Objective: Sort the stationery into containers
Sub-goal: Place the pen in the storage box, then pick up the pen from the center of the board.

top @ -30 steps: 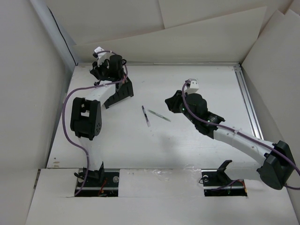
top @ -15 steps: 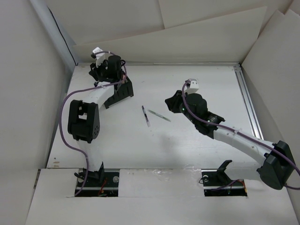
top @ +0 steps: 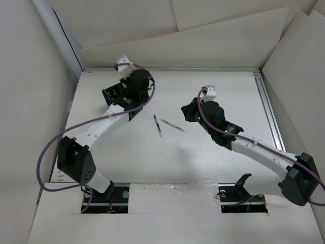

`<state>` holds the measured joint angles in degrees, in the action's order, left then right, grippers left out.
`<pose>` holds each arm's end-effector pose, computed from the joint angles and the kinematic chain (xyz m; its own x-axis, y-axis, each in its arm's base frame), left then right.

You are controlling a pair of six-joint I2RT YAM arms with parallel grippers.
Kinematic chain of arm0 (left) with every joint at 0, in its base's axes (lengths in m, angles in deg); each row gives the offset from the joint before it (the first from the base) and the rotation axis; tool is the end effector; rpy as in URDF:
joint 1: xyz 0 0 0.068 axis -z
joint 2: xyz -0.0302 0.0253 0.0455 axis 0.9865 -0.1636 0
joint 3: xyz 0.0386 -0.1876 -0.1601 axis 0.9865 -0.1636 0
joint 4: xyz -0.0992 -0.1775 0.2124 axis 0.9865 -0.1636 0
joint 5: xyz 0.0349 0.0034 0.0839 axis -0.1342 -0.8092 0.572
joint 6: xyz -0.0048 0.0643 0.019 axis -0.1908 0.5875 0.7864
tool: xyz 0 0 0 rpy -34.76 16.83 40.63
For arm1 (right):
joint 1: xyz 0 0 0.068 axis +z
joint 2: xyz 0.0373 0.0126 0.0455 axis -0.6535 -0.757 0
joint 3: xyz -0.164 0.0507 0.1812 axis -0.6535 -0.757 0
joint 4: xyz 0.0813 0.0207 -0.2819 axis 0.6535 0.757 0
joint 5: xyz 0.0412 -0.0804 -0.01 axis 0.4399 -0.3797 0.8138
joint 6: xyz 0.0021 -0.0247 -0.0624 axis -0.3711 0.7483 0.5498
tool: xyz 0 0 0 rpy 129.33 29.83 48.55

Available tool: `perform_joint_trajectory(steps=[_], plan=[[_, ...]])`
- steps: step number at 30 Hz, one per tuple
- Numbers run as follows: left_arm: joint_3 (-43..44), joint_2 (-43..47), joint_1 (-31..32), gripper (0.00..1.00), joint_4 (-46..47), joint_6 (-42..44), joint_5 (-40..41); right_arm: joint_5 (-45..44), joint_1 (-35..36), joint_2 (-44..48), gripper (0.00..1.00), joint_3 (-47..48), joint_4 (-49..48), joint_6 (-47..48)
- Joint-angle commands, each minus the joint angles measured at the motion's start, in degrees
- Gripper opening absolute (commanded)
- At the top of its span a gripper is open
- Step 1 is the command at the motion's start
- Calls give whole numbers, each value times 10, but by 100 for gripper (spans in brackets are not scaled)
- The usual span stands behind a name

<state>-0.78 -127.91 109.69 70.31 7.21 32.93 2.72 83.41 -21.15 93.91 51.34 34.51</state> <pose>0.3673 -0.1577 0.3633 0.1450 -0.4824 -0.8639 -0.3187 0.8038 -0.5023 0.2631 0.2218 0.2710 -0.3911 0.3311 -0.8587 -0.2878 0.8423 0.4558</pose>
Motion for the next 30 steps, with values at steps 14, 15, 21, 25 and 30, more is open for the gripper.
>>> perform_joint_trajectory(steps=[14, 15, 21, 25, 30], plan=[[-160, -110, 86, 23, -56, -114, -254, -12, -15, 17, 17, -8, -23, -9], [-160, -117, 86, 23, -56, -114, -254, -12, -15, 17, 19, -8, -23, -9], [-122, -183, 86, 23, -74, -114, -228, 5, -20, 12, 23, -8, -23, -9], [-101, -209, 86, 23, -75, -114, -208, 5, -20, 12, 23, -8, -23, -9], [-96, -225, 72, 23, -75, -119, -202, 11, -20, 7, 23, -2, -23, -9]])
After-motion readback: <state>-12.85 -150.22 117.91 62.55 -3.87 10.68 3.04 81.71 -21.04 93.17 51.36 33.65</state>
